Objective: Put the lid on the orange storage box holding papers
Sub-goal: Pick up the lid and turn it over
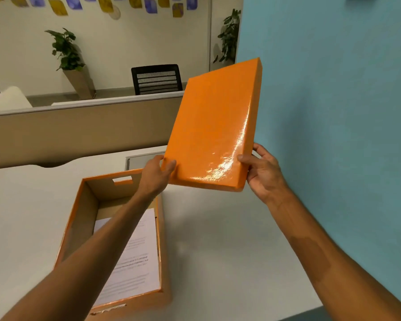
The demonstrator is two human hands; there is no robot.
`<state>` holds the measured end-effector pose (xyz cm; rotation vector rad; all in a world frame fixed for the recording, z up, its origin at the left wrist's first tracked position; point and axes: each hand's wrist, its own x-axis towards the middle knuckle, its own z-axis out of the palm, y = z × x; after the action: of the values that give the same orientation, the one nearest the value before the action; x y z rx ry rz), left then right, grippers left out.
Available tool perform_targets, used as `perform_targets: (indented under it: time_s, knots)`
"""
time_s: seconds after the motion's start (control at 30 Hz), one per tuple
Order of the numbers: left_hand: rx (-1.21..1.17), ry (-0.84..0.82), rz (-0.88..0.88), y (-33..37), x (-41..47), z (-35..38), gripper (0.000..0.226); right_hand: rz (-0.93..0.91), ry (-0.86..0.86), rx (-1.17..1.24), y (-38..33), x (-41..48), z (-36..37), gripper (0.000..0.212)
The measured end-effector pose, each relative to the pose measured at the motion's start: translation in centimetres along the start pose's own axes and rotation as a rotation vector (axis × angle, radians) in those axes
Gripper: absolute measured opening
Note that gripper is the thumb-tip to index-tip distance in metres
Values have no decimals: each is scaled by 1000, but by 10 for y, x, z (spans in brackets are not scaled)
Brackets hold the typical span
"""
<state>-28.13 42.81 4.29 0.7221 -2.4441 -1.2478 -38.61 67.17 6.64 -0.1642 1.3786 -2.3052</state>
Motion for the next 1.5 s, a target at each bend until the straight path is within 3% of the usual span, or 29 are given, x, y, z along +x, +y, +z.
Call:
perform_targets:
  time_s: [0.27,0.47,0.9,1.1,1.5]
  knots:
    - [-271,-66,-168,-40,-39,-76,49,57,-100,-10,23,-46,26,71]
    - [-364,-107,-218,-70,-76,-124,47,150,-93,-123,48,-67,46,65]
    - [-291,10,-371,-143,-157,-195,52,243,-44,-526,134,-94,112,37]
    - [-199,32,-467,-174,-179,-200,41,376,-94,-544,172,-105,119,41]
    - [-148,36,-526,-197,-189,-187,45,365,-9,-647,193,-106,120,41]
